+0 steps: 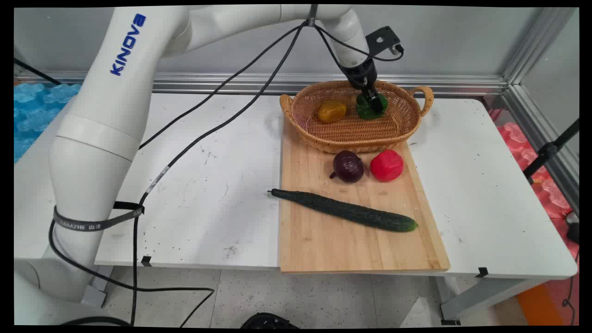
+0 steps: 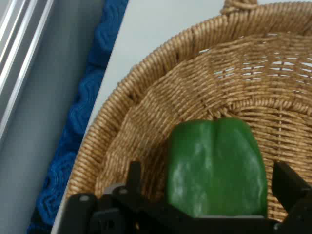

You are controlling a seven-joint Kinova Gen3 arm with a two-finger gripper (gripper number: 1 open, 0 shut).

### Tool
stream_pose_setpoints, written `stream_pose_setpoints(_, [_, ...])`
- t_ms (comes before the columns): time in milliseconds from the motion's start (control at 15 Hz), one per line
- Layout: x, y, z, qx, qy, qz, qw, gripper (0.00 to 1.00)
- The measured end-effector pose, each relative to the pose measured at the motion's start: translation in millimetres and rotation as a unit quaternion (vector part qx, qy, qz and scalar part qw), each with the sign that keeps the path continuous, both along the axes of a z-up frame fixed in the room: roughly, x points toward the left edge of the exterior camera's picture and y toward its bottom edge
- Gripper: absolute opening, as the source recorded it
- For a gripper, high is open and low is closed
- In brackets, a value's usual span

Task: Pick up the cucumber from the cutting board

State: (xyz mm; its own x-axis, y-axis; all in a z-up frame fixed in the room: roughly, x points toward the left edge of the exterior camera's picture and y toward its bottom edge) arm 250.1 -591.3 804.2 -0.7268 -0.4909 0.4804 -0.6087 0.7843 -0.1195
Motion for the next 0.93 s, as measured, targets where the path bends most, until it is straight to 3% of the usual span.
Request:
stream_pose_setpoints(333, [5,14,23,-0.011,0.01,-0.01,0.9998,1.0])
stream_pose_setpoints(933, [29,84,87,-0.014,0.021,-0.028,0.9993,1.0])
